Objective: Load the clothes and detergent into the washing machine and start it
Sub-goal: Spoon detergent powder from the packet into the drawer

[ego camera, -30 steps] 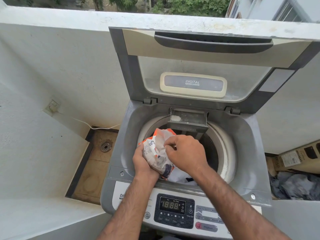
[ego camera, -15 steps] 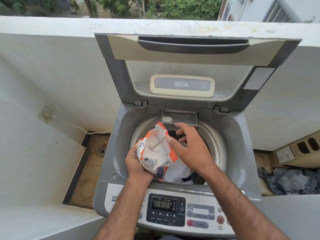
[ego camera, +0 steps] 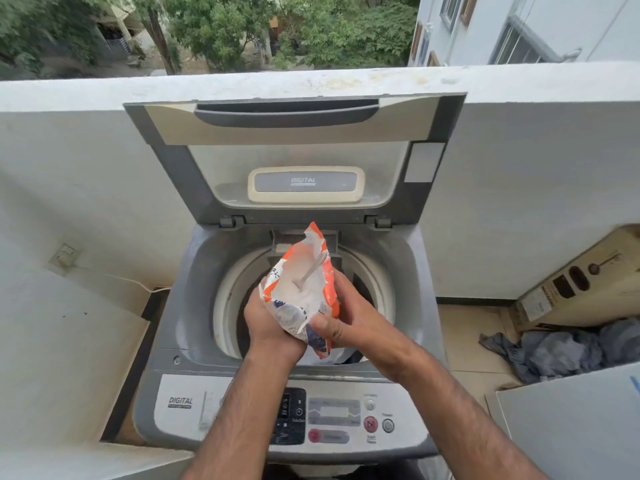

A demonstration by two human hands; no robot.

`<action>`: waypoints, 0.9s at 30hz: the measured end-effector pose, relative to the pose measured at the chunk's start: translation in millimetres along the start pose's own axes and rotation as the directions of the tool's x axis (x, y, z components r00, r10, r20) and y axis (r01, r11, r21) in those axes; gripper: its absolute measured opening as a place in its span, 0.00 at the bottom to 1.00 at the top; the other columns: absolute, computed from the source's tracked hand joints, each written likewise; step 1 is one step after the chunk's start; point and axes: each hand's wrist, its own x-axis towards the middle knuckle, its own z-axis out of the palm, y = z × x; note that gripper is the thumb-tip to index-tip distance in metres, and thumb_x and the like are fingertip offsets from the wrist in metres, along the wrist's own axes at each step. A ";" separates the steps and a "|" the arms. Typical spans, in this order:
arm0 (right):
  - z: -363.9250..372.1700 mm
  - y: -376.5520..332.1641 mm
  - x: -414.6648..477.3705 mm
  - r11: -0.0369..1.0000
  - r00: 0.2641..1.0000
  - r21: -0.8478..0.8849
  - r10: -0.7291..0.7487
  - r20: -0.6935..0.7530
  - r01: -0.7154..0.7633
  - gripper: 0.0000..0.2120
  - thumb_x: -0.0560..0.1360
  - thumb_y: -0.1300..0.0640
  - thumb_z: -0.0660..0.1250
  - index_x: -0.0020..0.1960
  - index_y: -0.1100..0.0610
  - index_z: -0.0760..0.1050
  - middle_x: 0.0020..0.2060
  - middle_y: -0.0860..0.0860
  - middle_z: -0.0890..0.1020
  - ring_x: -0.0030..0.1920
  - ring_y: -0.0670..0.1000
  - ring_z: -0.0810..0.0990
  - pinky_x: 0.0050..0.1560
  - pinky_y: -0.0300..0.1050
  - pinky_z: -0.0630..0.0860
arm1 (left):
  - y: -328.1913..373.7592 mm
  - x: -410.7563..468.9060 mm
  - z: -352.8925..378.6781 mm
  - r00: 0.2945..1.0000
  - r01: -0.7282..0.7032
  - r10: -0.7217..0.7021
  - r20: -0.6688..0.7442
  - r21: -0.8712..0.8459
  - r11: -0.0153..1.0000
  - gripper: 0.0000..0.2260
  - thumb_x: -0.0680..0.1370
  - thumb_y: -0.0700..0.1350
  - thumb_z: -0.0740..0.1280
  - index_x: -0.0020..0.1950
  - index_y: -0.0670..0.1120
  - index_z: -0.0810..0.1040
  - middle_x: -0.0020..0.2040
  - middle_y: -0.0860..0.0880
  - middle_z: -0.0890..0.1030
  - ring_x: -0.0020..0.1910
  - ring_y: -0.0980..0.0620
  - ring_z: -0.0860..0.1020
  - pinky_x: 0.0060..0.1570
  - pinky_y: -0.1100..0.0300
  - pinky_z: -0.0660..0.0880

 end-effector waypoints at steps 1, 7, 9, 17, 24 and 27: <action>-1.1 0.9 -4.5 1.000 0.999 -0.008 0.000 -0.034 -0.001 0.44 0.72 0.41 0.78 0.81 0.41 0.59 0.71 0.44 0.79 0.69 0.52 0.80 0.66 0.64 0.79 | -5.2 -2.7 3.3 1.000 0.010 -0.010 -0.010 0.017 1.000 0.23 0.83 0.50 0.55 0.48 0.43 0.89 0.48 0.41 0.85 0.46 0.40 0.84 0.58 0.47 0.78; 10.5 2.1 -23.2 0.999 0.965 -0.022 -0.051 -0.257 0.047 0.30 0.79 0.46 0.72 0.77 0.41 0.65 0.66 0.42 0.82 0.64 0.44 0.82 0.57 0.40 0.82 | -19.3 -10.4 15.7 0.995 0.089 -0.085 -0.045 0.100 0.991 0.21 0.84 0.53 0.55 0.62 0.42 0.83 0.54 0.38 0.83 0.55 0.37 0.80 0.68 0.40 0.73; 19.3 2.4 -26.9 0.999 0.946 -0.026 -0.052 -0.319 0.046 0.30 0.80 0.47 0.72 0.78 0.42 0.65 0.66 0.41 0.82 0.65 0.43 0.82 0.62 0.42 0.80 | -17.9 -14.7 18.4 0.993 0.121 -0.119 -0.020 0.130 0.984 0.21 0.85 0.53 0.55 0.60 0.42 0.82 0.49 0.39 0.83 0.51 0.39 0.81 0.61 0.44 0.76; 80.6 4.5 -39.8 0.997 0.838 -0.007 -0.064 -0.542 0.072 0.25 0.81 0.44 0.70 0.76 0.41 0.68 0.65 0.43 0.84 0.63 0.46 0.84 0.62 0.48 0.82 | 7.3 -41.0 9.6 0.960 0.241 -0.268 0.080 0.247 0.939 0.21 0.85 0.51 0.55 0.60 0.40 0.82 0.47 0.40 0.85 0.44 0.41 0.85 0.49 0.50 0.80; 112.6 7.0 -61.7 0.995 0.725 -0.019 -0.083 -0.684 0.096 0.24 0.81 0.42 0.67 0.76 0.41 0.69 0.64 0.43 0.84 0.64 0.46 0.83 0.65 0.53 0.81 | 6.8 -55.6 1.6 0.918 0.330 -0.381 0.108 0.319 0.888 0.22 0.84 0.52 0.58 0.68 0.40 0.81 0.53 0.39 0.85 0.50 0.39 0.84 0.56 0.47 0.80; 116.2 6.6 -77.8 0.993 0.665 -0.027 -0.095 -0.741 0.112 0.26 0.78 0.40 0.66 0.75 0.40 0.70 0.64 0.44 0.84 0.63 0.48 0.84 0.63 0.55 0.82 | -3.0 -66.1 6.9 0.892 0.361 -0.432 0.132 0.368 0.857 0.19 0.84 0.50 0.58 0.62 0.41 0.83 0.51 0.40 0.85 0.48 0.40 0.85 0.56 0.47 0.80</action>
